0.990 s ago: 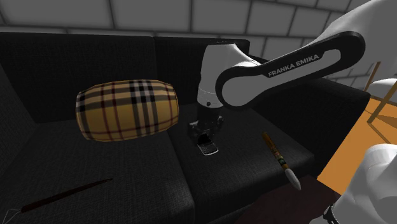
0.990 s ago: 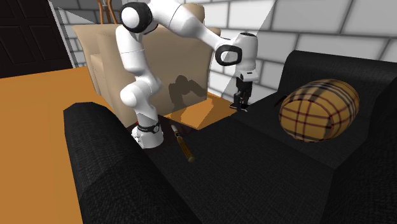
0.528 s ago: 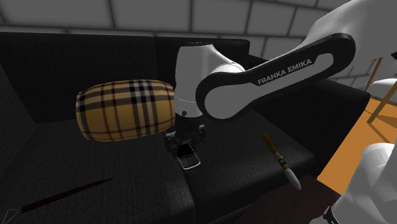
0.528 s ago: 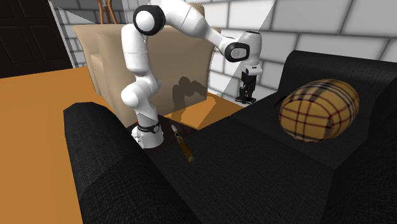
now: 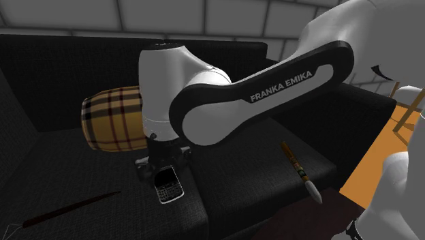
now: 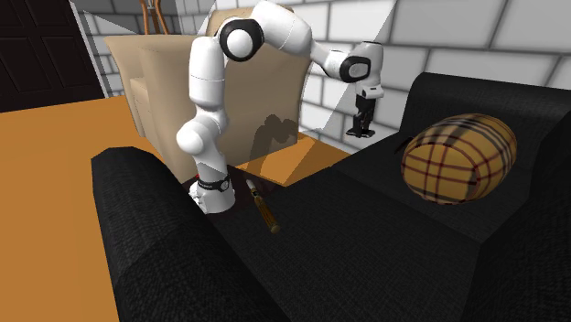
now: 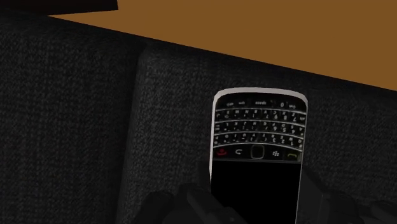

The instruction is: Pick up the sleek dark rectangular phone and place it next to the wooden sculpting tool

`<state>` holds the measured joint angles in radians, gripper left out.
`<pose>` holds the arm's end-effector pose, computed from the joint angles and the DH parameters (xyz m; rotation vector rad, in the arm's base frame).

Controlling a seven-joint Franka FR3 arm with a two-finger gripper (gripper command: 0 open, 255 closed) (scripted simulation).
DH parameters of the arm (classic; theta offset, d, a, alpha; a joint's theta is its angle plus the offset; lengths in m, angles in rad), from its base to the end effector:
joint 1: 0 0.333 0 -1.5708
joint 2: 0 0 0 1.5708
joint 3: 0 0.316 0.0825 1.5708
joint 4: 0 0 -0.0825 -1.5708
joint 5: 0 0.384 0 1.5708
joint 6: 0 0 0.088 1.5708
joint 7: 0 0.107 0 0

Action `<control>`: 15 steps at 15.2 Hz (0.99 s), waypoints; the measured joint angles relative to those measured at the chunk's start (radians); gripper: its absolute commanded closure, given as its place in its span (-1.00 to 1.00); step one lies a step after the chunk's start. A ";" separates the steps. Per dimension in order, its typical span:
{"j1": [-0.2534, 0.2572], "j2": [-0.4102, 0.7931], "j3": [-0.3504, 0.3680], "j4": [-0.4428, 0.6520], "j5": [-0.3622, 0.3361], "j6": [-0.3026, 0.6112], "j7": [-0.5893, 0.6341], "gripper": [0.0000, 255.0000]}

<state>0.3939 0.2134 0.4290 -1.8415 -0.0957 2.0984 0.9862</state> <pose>0.4328 0.4397 0.4266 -3.0818 0.1992 -0.0568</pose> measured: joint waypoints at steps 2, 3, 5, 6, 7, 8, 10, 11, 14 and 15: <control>0.035 0.054 0.008 0.062 -0.030 -0.014 0.050 1.00; 0.044 0.067 0.010 0.081 -0.036 -0.023 0.061 1.00; 0.052 0.081 0.010 0.087 -0.044 -0.016 0.073 1.00; 0.054 0.086 0.010 0.081 -0.047 -0.006 0.076 1.00; 0.055 0.092 0.009 0.075 -0.051 0.005 0.080 1.00; 0.056 0.096 0.008 0.070 -0.053 0.014 0.082 1.00; 0.060 0.110 0.005 0.063 -0.061 0.034 0.088 1.00; 0.060 0.116 0.004 0.054 -0.064 0.048 0.090 1.00; 0.063 0.134 0.000 0.036 -0.075 0.082 0.096 1.00; 0.064 0.139 -0.002 0.030 -0.078 0.093 0.099 1.00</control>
<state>0.4581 0.3527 0.4272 -1.8116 -0.1740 2.1918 1.0851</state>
